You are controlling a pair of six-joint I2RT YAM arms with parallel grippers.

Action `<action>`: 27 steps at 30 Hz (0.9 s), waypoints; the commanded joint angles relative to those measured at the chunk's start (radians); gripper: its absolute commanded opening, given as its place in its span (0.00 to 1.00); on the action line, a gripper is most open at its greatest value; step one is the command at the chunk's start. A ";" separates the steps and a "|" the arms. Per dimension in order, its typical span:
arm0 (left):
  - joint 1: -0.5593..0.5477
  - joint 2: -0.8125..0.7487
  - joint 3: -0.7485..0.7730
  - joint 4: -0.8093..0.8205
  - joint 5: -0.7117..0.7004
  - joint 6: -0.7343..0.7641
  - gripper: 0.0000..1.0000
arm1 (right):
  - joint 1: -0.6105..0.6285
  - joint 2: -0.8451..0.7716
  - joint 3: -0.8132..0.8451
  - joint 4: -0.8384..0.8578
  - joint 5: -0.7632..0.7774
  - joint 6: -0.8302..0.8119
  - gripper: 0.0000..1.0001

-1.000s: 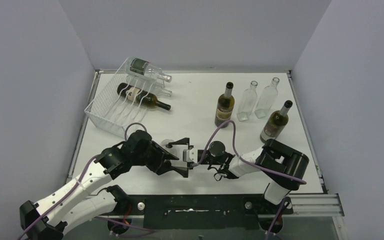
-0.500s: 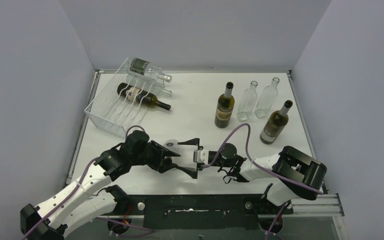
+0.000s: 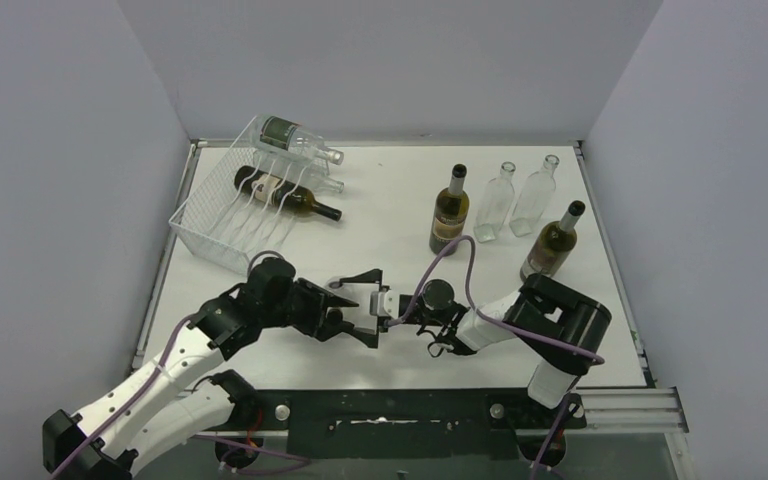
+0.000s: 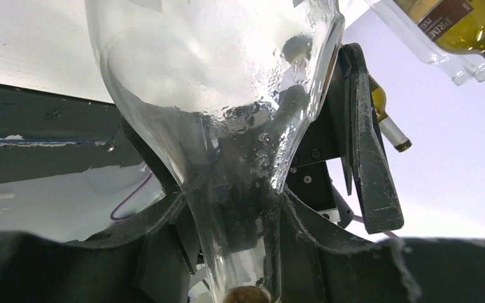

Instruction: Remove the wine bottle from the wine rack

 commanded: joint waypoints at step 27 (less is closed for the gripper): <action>0.075 -0.040 0.255 0.131 -0.149 0.316 0.73 | 0.015 -0.016 0.067 0.011 0.487 0.262 0.73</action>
